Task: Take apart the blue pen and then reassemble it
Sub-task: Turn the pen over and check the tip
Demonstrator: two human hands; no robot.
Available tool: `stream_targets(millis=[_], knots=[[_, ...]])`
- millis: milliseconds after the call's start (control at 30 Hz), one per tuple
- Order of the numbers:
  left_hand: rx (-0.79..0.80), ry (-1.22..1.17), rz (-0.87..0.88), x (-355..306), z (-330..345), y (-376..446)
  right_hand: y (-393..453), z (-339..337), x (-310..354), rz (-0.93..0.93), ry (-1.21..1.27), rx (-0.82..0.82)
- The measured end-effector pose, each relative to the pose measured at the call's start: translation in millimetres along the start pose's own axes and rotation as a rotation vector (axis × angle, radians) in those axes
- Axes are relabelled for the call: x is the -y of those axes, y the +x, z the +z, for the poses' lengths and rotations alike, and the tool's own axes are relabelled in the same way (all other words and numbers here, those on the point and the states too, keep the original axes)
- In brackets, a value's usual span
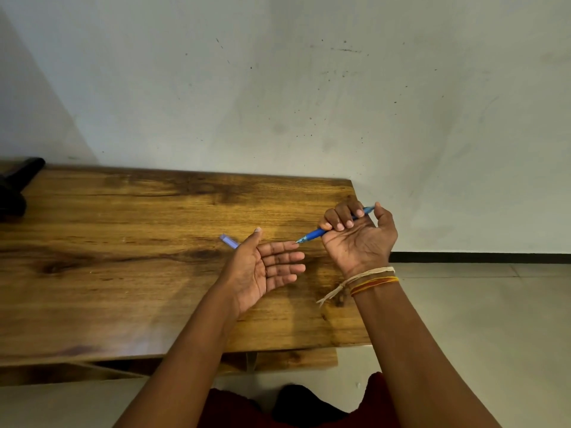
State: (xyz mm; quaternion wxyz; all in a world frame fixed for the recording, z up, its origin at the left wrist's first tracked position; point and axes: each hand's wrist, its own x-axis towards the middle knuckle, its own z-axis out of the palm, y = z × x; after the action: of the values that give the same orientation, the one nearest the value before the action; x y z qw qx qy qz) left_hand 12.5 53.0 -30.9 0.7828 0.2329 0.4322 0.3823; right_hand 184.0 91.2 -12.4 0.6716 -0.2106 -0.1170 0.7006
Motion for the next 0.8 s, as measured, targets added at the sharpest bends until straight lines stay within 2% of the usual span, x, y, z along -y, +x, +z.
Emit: stream_targets(millis=[600, 700, 800], knots=[[-0.017, 0.009, 0.014, -2.3, -1.2, -2.8, -2.4, 0.1, -1.5, 0.000, 0.064, -0.044], [-0.082, 0.089, 0.027, -3.7, -1.4, -5.0, -2.3, 3.6, -1.2, -0.013, 0.063, -0.121], [-0.219, 0.260, 0.056, -5.5, -3.3, -10.1, -0.7, 5.7, -2.6, -0.011, 0.060, -0.252]])
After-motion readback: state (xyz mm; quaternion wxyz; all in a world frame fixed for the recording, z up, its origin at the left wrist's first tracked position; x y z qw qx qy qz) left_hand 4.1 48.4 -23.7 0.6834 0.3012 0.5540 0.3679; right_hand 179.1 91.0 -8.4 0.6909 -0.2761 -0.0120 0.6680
